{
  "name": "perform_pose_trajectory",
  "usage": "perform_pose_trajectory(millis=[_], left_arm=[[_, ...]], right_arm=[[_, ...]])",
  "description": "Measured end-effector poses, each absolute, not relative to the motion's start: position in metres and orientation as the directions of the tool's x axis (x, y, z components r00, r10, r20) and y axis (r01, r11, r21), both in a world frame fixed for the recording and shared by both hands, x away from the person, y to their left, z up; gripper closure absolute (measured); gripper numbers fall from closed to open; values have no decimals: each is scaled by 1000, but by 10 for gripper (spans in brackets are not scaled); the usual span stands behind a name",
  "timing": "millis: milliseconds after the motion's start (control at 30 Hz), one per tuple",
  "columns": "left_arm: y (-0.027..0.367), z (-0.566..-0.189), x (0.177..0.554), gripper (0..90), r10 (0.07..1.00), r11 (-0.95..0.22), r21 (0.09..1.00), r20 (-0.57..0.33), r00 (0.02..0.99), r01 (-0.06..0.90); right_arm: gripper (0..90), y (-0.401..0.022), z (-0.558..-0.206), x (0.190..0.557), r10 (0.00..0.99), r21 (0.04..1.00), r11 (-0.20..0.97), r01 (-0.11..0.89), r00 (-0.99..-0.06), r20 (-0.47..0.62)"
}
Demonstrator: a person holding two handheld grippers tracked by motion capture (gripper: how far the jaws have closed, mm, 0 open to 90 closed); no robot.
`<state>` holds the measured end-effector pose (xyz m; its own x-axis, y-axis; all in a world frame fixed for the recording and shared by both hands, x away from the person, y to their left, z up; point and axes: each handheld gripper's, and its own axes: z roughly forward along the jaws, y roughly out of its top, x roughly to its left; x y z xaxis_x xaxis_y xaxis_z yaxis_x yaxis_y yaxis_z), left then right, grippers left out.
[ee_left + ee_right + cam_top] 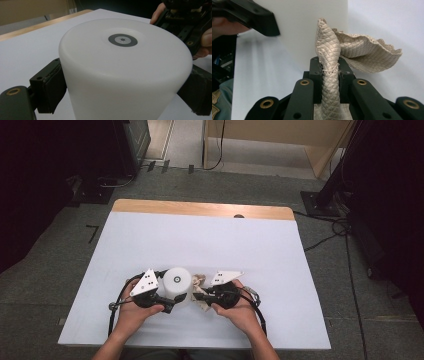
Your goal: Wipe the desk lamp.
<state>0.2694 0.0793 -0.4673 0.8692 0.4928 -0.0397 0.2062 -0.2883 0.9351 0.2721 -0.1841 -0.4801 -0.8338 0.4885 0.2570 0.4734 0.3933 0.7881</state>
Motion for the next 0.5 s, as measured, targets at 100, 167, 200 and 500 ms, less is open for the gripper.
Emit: perform_pose_trajectory(millis=[100,167,200,500], left_arm=[[79,-468,269,77,496,-284,935,-44,867,210],[78,-469,268,76,506,-272,939,-48,861,212],[78,-470,267,75,511,-260,942,-54,858,214],[77,-470,267,73,514,-265,939,-55,856,220]], right_arm=[[786,-183,-481,272,498,782,397,480,-829,256],[786,-183,-479,271,499,787,399,471,-831,244],[786,-184,-477,271,501,792,395,466,-832,239],[786,-194,-437,259,486,892,256,373,-847,215]])
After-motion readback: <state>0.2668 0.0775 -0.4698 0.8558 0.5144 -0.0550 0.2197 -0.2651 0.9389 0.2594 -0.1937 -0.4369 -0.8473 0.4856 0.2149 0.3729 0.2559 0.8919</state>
